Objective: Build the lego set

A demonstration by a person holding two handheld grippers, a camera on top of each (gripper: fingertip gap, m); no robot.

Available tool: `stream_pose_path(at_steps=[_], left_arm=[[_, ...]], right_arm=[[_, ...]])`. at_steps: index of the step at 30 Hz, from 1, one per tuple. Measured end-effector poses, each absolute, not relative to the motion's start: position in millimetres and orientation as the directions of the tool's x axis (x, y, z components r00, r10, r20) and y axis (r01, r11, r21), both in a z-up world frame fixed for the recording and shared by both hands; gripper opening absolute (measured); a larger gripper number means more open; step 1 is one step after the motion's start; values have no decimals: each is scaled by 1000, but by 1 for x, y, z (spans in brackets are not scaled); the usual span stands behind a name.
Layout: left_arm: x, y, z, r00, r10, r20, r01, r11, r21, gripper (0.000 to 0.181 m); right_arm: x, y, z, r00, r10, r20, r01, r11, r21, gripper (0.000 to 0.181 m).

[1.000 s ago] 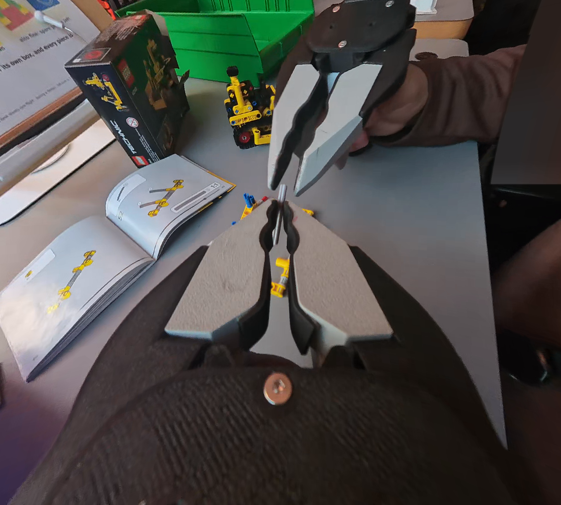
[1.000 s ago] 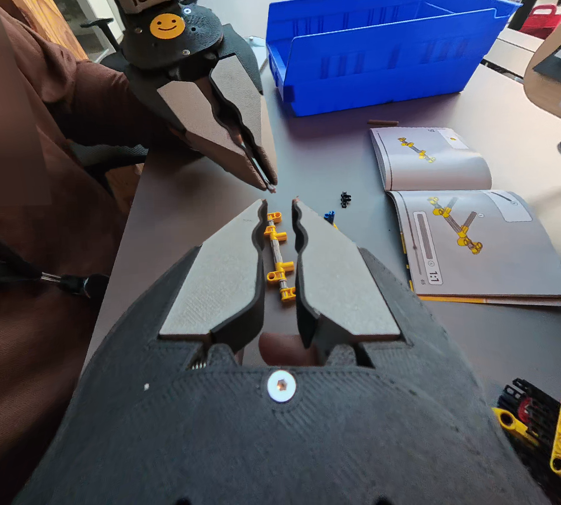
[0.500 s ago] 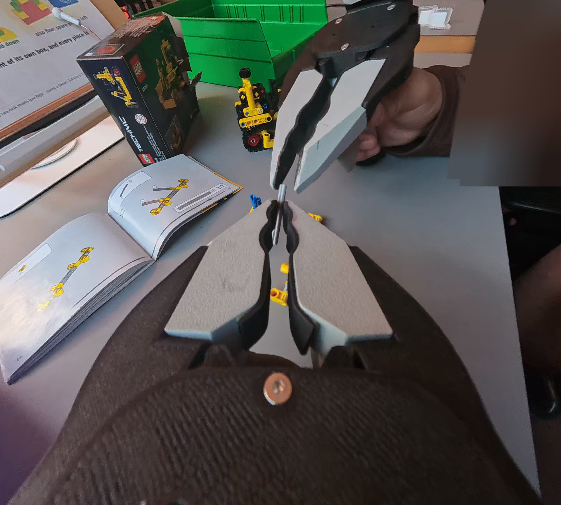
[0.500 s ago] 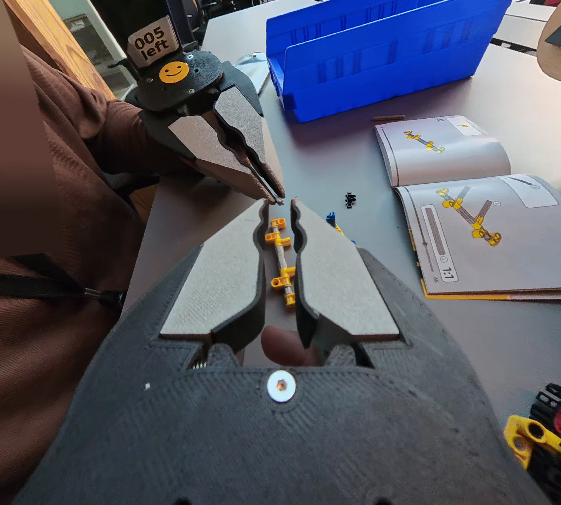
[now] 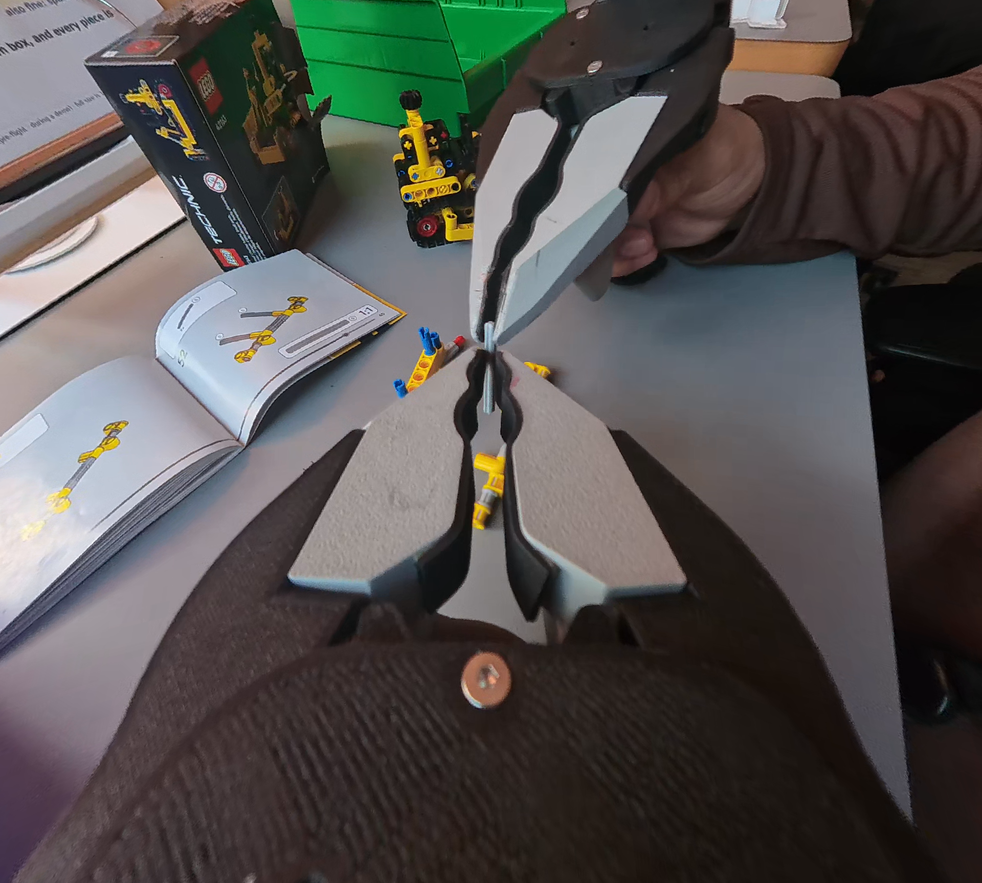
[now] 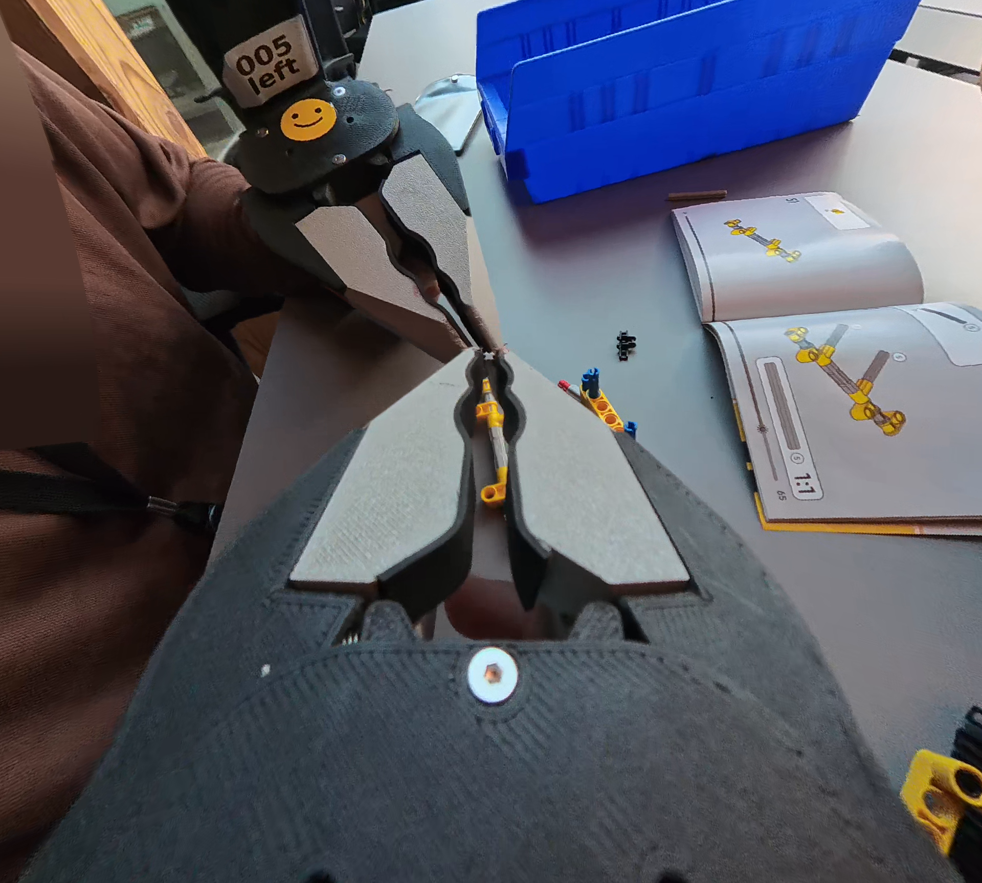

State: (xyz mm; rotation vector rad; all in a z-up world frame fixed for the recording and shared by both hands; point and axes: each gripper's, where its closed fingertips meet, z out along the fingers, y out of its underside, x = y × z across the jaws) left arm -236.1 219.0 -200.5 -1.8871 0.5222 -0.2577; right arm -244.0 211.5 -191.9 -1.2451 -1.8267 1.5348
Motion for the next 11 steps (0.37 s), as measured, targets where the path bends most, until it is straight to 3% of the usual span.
stream_pose_path(at_steps=[5, 8, 11], left_arm=[[-235, 220, -203, 881, -473, -8, -186, -331, -925, 0], [-240, 220, -214, 885, -464, 25, -185, -401, -897, 22], [-239, 215, -226, 867, -495, 45, -222, -467, -856, 18]], right_arm=[[-244, 214, -194, -482, 856, -184, 352, -3, -936, 0], [-244, 221, -192, -459, 867, -193, 348, -24, -937, 1], [-244, 236, -192, -407, 887, -220, 363, -64, -930, 1]])
